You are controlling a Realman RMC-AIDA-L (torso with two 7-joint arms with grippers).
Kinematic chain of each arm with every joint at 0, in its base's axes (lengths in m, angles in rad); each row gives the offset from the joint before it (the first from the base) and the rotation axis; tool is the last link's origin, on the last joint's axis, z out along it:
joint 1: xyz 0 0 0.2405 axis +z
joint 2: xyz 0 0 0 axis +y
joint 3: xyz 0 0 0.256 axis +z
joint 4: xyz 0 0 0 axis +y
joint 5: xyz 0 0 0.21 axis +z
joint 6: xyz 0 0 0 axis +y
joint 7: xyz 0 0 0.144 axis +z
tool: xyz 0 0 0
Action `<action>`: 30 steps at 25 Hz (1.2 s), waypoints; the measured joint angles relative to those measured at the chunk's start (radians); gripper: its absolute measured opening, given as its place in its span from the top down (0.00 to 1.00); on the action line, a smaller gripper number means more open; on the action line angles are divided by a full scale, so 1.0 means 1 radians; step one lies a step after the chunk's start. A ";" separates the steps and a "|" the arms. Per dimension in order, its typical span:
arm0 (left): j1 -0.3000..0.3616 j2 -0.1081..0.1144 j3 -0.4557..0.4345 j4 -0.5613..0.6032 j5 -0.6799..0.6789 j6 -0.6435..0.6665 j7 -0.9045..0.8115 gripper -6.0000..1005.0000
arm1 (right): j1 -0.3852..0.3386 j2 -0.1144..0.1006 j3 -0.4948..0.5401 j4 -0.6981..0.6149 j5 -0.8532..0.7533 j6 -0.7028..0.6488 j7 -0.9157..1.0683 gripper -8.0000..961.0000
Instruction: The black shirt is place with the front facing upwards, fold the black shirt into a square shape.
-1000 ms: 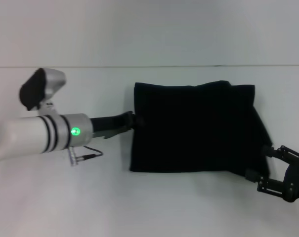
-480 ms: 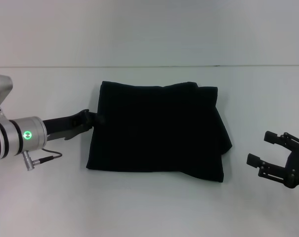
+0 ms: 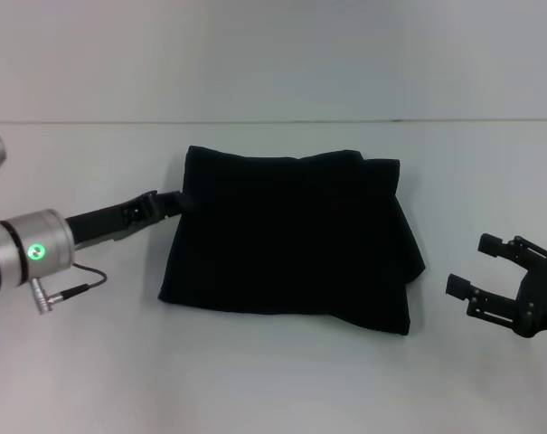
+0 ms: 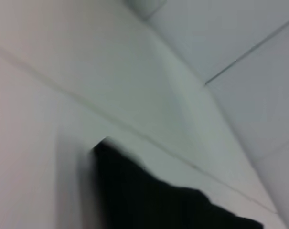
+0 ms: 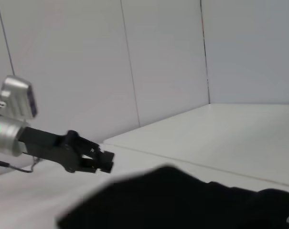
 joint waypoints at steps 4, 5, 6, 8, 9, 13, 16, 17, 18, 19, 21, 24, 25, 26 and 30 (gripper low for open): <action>0.056 -0.009 -0.050 0.097 -0.009 0.105 0.067 0.74 | 0.004 0.000 0.001 0.004 0.032 0.000 -0.001 0.07; 0.062 -0.010 -0.061 0.109 -0.010 0.119 0.083 0.74 | 0.005 0.000 0.001 0.004 0.043 0.000 -0.002 0.07; 0.080 -0.012 -0.101 0.145 -0.016 0.178 0.151 0.73 | 0.006 0.000 0.001 0.004 0.056 0.000 -0.005 0.07; 0.093 -0.013 -0.137 0.172 -0.020 0.261 0.238 0.73 | 0.010 0.000 0.001 0.005 0.076 -0.002 -0.015 0.07; 0.104 -0.013 -0.160 0.187 -0.021 0.348 0.335 0.69 | 0.013 0.000 0.001 0.006 0.081 -0.004 -0.024 0.07; 0.156 -0.031 -0.194 0.229 -0.019 0.604 0.689 0.53 | 0.027 0.004 -0.006 0.010 0.085 -0.021 -0.077 0.07; 0.219 -0.062 -0.190 0.248 0.002 0.708 0.916 0.33 | 0.030 0.008 -0.010 0.039 0.082 -0.032 -0.149 0.07; 0.237 -0.070 -0.191 0.248 0.004 0.714 0.957 0.25 | 0.029 0.008 -0.010 0.056 0.081 -0.033 -0.180 0.07; 0.263 -0.081 -0.194 0.245 0.008 0.712 0.995 0.21 | 0.027 0.008 -0.011 0.074 0.079 -0.032 -0.209 0.07; 0.279 -0.087 -0.196 0.241 0.011 0.704 1.006 0.18 | 0.023 0.008 -0.011 0.093 0.075 -0.027 -0.235 0.07; 0.309 -0.094 -0.197 0.217 0.025 0.670 1.023 0.10 | 0.012 0.008 -0.012 0.135 0.065 -0.008 -0.290 0.07; 0.353 -0.101 -0.197 0.162 0.043 0.590 1.060 0.06 | -0.010 0.008 -0.011 0.197 0.061 0.041 -0.340 0.07; 0.362 -0.101 -0.197 0.147 0.046 0.568 1.066 0.06 | -0.016 0.008 -0.009 0.219 0.061 0.063 -0.354 0.07; 0.369 -0.101 -0.197 0.128 0.054 0.543 1.071 0.06 | -0.021 0.008 -0.009 0.238 0.061 0.085 -0.365 0.07; 0.353 -0.094 -0.197 0.084 0.112 0.493 1.065 0.06 | -0.026 0.008 -0.012 0.275 0.059 0.149 -0.401 0.07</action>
